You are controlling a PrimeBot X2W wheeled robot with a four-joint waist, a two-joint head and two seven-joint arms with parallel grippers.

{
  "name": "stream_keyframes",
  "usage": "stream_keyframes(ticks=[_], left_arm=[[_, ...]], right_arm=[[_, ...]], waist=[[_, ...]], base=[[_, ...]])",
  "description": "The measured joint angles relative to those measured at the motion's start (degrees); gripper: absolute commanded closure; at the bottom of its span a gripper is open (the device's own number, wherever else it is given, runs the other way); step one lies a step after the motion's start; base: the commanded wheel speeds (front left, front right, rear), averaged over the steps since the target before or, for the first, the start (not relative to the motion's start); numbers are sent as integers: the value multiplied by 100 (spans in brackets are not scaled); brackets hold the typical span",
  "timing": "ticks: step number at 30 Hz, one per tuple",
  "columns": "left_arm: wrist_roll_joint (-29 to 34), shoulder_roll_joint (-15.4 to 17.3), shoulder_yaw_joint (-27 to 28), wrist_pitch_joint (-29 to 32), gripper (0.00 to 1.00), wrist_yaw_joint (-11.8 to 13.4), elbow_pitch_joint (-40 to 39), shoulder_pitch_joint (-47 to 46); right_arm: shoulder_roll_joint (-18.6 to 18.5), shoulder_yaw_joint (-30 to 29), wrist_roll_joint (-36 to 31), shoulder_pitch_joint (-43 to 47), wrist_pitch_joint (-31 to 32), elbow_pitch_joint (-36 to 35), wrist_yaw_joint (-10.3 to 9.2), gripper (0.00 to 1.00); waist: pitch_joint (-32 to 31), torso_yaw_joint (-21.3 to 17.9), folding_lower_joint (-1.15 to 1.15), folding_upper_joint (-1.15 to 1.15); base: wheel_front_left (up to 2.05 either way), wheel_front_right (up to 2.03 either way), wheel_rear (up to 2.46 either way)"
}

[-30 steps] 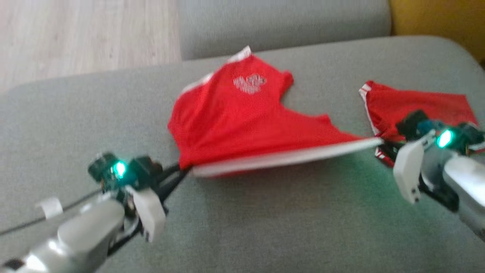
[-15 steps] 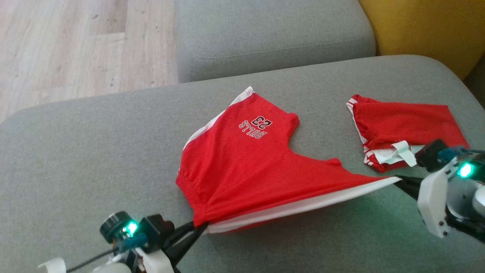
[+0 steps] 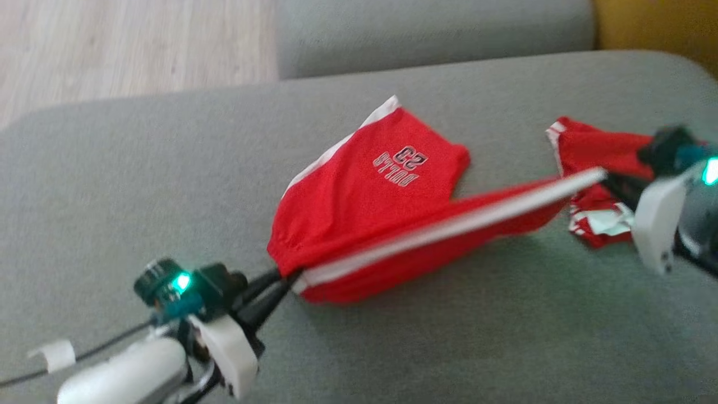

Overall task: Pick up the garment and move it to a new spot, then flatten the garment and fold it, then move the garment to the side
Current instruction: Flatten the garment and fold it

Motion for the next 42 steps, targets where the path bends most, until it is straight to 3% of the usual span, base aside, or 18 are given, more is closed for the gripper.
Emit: stream_keyframes(ticks=[4,10,25,42], left_arm=[[0,-22,77,-2,100,-59,108,-242],[1,-320,199,-53,100,-285,505,-664],[171,-1223,338,-318,100,-826,2017,-1717],[219,-1812,196,-613,100,-1109,2961,-2174]], right_arm=[[149,-175,-136,-391,-1,73,0,100],[415,-147,-390,-1001,-51,575,-1,100],[624,1494,-620,-2915,-396,1561,0,100],[958,1826,-694,-3325,-732,2336,-1,100]], waist=[[223,148,0,0],[653,523,0,0],[1706,1374,-1,0],[2113,1636,-1,0]], base=[[0,0,0],[0,0,0],[0,0,0],[0,0,0]])
